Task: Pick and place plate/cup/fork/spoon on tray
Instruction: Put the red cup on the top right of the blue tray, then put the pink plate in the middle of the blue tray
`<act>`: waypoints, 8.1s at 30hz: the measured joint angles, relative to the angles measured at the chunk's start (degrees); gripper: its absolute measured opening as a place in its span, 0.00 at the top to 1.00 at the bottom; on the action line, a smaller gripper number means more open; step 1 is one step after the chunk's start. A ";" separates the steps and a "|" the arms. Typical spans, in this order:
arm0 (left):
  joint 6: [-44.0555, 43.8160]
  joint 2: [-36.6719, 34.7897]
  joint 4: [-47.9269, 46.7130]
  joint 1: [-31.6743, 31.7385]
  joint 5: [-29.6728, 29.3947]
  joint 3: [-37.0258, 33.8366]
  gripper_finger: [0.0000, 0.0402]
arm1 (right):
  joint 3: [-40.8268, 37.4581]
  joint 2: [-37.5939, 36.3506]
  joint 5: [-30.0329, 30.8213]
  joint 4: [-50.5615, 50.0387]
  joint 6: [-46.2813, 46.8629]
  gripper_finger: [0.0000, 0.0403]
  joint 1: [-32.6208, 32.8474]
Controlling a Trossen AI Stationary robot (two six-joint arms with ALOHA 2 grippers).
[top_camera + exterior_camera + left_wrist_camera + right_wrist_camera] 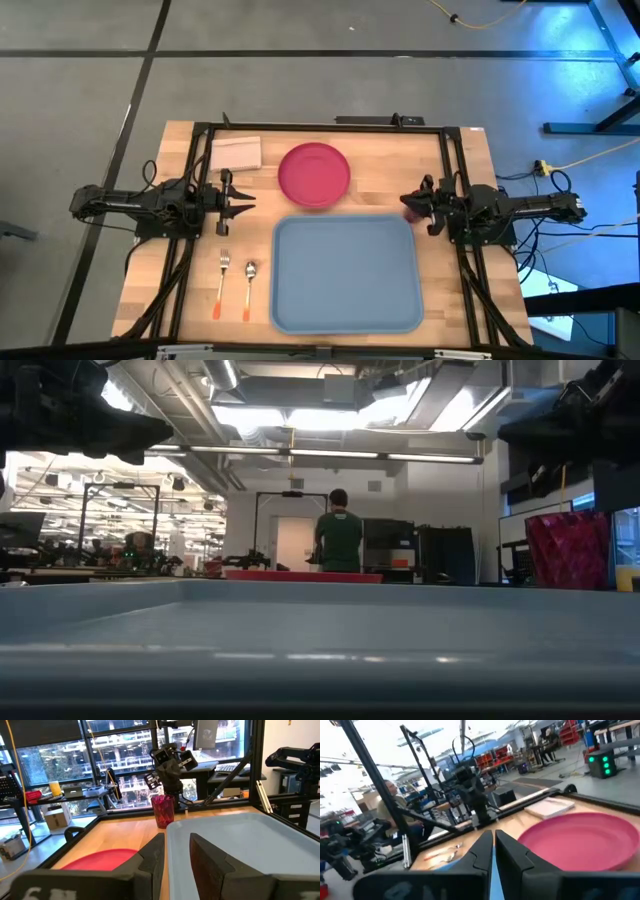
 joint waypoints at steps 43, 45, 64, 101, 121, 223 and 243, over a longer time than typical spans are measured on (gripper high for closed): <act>0.02 0.00 0.00 -0.01 -0.21 0.01 0.79 | 81.56 50.25 10.62 -104.52 11.67 0.94 -0.02; 0.02 0.00 0.00 0.00 -0.21 0.01 0.79 | 81.63 51.61 9.70 -104.51 8.72 0.94 0.00; 0.02 0.00 0.00 0.01 -0.21 0.01 0.79 | 61.50 52.98 0.71 -97.84 12.09 0.86 -0.09; 0.01 0.00 0.00 -0.01 -0.21 0.01 0.79 | 41.72 53.31 -3.19 -74.63 15.41 0.63 -0.09; 0.00 0.00 0.00 -0.01 -0.21 0.00 0.79 | 52.33 53.42 3.06 -75.31 8.93 0.97 0.08; 0.00 0.00 -0.02 0.01 -0.21 0.02 0.79 | 78.44 68.85 6.38 -86.85 11.78 0.73 16.87; 0.00 0.02 0.01 -0.01 -0.21 0.02 0.79 | 74.99 54.91 42.67 -101.96 20.11 0.73 13.64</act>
